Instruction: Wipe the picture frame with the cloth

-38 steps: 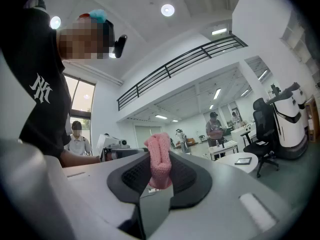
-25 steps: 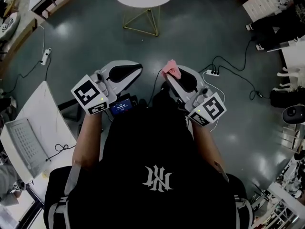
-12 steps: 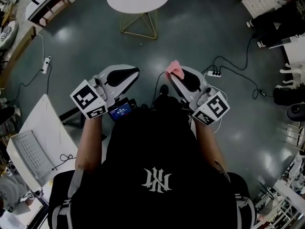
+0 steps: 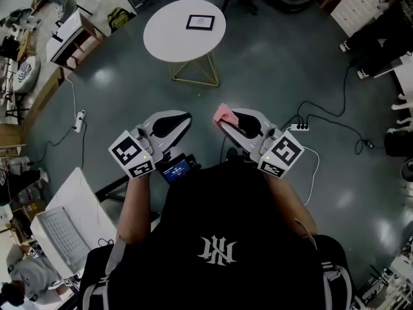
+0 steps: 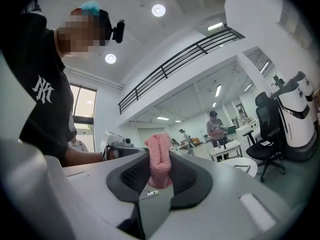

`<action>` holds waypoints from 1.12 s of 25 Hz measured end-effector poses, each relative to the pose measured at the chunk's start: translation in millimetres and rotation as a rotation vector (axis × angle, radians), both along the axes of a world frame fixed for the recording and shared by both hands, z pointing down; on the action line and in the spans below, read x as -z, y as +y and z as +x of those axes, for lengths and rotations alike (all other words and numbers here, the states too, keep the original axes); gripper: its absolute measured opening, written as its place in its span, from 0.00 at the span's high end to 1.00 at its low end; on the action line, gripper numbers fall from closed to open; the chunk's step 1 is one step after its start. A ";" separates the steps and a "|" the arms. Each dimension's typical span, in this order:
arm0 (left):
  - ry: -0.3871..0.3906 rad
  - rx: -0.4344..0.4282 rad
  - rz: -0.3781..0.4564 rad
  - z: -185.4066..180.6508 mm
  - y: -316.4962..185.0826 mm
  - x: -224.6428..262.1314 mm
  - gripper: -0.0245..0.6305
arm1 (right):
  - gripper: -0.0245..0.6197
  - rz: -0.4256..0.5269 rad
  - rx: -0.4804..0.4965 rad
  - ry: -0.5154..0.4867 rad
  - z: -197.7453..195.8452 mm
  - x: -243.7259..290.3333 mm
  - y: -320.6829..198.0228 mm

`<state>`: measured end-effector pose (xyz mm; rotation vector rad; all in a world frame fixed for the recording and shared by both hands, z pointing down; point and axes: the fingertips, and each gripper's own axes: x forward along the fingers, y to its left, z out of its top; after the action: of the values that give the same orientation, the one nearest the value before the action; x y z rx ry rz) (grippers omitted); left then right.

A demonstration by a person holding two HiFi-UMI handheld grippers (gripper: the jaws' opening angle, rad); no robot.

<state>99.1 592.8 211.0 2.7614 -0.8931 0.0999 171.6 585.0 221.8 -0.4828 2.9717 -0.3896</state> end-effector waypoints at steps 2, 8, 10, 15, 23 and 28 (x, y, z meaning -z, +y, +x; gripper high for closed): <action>-0.002 0.005 -0.005 6.4 -9.7 2.9 0.96 | 0.82 -0.006 0.015 -0.002 4.3 1.1 -9.1; -0.026 0.054 -0.028 17.1 -50.3 -0.3 0.96 | 0.82 -0.065 0.060 -0.011 19.1 -20.9 -57.4; -0.030 0.078 -0.053 14.3 -68.9 -8.0 0.96 | 0.82 -0.096 0.079 -0.013 15.8 -32.0 -81.1; -0.017 0.124 -0.105 -20.3 -98.0 -27.4 0.96 | 0.82 -0.130 0.131 -0.009 -22.5 -45.7 -108.2; -0.013 0.072 -0.125 -81.7 -187.8 -41.1 0.96 | 0.82 -0.139 0.110 0.045 -89.1 -48.5 -192.9; 0.005 0.038 -0.111 -130.2 -239.9 -27.6 0.96 | 0.82 -0.128 0.065 0.073 -133.7 -36.0 -242.4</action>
<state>-31.1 352.9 238.6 2.6397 -0.9099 0.1321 37.9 342.6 257.8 -0.4215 3.0525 -0.5834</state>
